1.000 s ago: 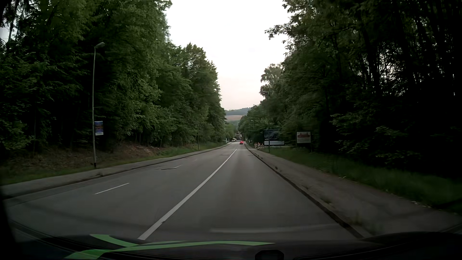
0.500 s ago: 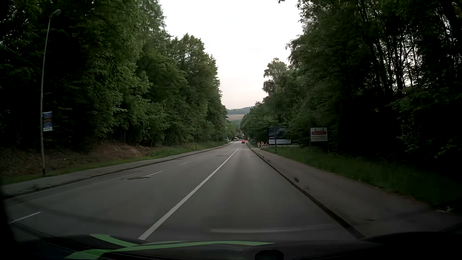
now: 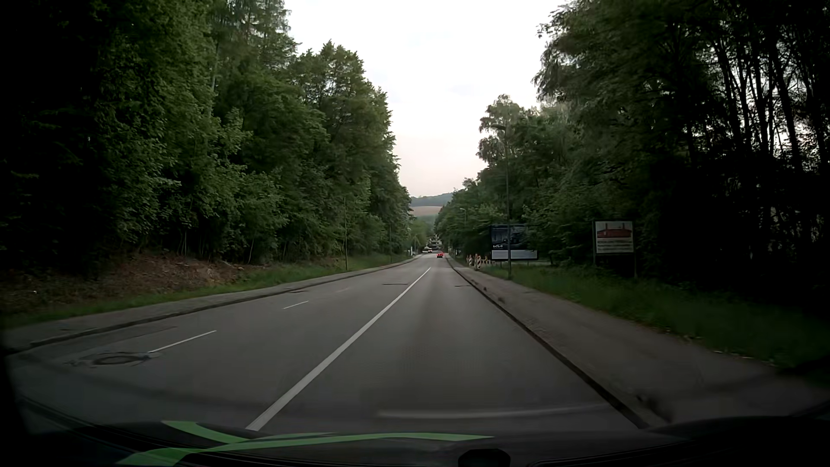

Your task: Follow the waypoints while adhering to traffic rules and regulations

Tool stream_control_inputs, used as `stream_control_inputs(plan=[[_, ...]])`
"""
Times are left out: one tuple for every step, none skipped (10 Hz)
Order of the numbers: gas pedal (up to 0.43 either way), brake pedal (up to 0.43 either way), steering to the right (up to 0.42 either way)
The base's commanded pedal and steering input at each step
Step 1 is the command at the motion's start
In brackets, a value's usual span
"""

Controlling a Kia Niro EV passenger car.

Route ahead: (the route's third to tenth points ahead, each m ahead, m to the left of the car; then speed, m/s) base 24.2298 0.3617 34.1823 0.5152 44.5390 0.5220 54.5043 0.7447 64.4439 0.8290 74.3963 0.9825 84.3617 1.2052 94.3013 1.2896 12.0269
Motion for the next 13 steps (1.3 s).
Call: stream_control_inputs(plan=[[0.0,0.049,-0.005],[0.0,0.018,-0.005],[0.0,0.0,-0.005],[0.0,0.0,-0.005],[0.0,0.0,-0.005],[0.0,0.0,-0.005],[0.0,0.0,-0.005],[0.0,0.0,-0.005],[0.0,0.0,-0.005],[0.0,0.0,-0.005],[0.0,0.0,-0.005],[0.0,0.0,-0.005],[0.0,0.0,-0.005]])
